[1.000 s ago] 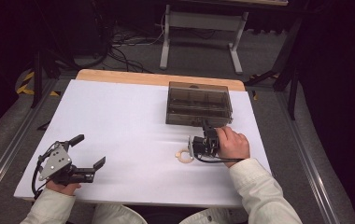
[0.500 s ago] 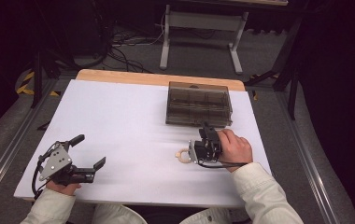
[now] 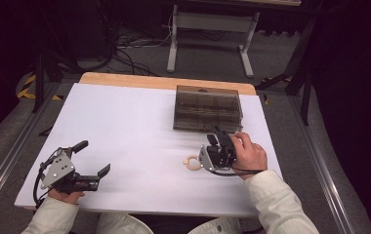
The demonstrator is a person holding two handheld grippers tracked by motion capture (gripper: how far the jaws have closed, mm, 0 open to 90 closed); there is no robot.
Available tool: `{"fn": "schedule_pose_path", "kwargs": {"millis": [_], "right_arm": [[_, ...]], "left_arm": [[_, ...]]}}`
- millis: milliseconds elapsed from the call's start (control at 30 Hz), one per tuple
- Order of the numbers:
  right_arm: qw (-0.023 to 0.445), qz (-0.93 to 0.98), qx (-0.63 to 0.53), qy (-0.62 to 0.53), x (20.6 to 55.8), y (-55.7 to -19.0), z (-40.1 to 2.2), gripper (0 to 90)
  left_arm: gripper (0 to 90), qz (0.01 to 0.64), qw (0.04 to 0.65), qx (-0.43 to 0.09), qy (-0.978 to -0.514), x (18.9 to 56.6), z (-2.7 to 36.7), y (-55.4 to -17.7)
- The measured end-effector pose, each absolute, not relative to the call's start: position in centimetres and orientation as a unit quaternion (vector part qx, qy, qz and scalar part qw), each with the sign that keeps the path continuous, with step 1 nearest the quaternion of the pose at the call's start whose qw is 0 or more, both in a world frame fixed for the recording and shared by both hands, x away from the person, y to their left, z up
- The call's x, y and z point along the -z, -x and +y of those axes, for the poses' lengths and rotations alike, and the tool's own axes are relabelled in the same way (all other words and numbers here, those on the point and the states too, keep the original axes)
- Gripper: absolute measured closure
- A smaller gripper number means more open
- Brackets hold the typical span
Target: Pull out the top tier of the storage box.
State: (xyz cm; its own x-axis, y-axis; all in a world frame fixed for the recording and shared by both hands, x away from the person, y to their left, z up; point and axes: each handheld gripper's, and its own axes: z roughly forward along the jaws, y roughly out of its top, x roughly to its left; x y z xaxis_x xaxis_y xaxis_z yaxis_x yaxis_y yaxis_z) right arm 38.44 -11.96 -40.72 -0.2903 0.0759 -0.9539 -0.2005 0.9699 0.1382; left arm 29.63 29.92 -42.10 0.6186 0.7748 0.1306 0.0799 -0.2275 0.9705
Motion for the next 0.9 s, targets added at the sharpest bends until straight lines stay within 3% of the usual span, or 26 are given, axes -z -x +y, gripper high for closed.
{"fn": "schedule_pose_path", "kwargs": {"millis": [167,300,633,900], "right_arm": [[0.575,0.804,-0.149,0.021,39.9,-38.4,-12.4,53.3],[0.524,0.827,-0.206,0.003,38.6,-38.5,-13.0,47.8],[0.47,0.835,-0.286,-0.027,37.0,-38.4,-14.0,42.5],[0.399,0.844,-0.353,-0.067,35.7,-38.8,-15.0,35.8]], "left_arm": [[1.2,0.298,0.544,-0.319,-0.716,42.1,29.9,-29.6],[1.2,0.298,0.544,-0.319,-0.717,42.1,29.9,-29.6],[1.2,0.298,0.545,-0.319,-0.716,42.1,29.9,-29.6],[1.2,0.298,0.544,-0.319,-0.717,42.1,29.9,-29.6]]}}
